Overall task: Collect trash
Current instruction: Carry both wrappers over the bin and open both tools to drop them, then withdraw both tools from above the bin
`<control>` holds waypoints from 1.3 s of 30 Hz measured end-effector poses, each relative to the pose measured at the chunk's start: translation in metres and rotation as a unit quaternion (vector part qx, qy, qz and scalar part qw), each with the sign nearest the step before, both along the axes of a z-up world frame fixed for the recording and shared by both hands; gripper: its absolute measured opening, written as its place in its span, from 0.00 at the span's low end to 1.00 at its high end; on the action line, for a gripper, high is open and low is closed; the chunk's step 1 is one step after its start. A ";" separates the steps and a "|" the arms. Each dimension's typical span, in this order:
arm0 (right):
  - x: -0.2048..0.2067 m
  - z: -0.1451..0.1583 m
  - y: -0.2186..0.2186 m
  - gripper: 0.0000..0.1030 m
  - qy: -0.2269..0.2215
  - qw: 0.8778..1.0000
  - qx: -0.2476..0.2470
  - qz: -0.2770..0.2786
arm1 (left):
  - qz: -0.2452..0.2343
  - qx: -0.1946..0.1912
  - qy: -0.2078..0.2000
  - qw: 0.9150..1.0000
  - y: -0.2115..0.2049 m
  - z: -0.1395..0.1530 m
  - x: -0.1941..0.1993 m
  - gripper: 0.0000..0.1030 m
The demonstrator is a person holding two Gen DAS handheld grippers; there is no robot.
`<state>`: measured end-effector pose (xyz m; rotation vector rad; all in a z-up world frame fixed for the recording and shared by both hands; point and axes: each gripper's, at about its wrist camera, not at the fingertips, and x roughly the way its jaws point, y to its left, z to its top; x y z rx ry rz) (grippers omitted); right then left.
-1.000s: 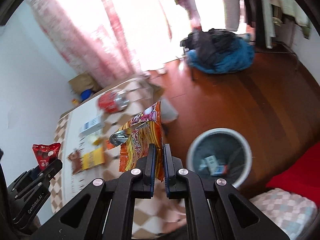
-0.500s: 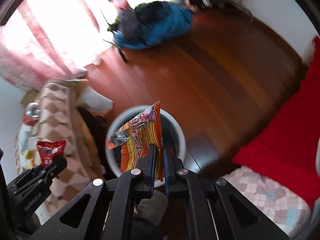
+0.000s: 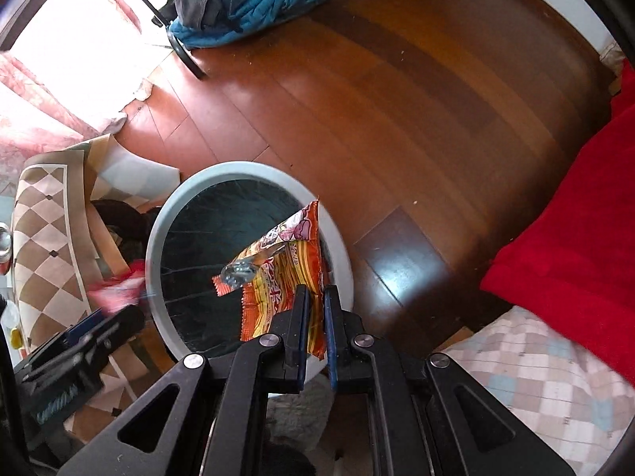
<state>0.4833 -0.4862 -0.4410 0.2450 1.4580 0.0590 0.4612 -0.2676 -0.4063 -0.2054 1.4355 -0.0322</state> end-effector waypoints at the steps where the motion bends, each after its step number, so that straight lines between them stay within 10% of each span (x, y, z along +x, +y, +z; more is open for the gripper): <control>1: 0.002 -0.002 0.003 0.11 0.003 1.000 -0.005 0.003 | 0.000 0.003 0.000 1.000 0.002 0.000 -0.001 0.80; 5: 0.003 -0.005 0.009 0.71 0.007 1.000 0.000 0.012 | 0.001 0.024 -0.001 1.000 0.004 0.002 -0.005 0.94; 10: -0.002 0.006 0.016 0.96 0.000 0.999 0.004 0.033 | 0.001 0.045 -0.011 0.999 0.007 0.011 -0.012 0.94; 39: -0.064 0.178 0.035 0.99 -0.113 0.988 -0.052 0.090 | 0.048 0.068 -0.124 0.989 0.044 0.169 -0.093 0.94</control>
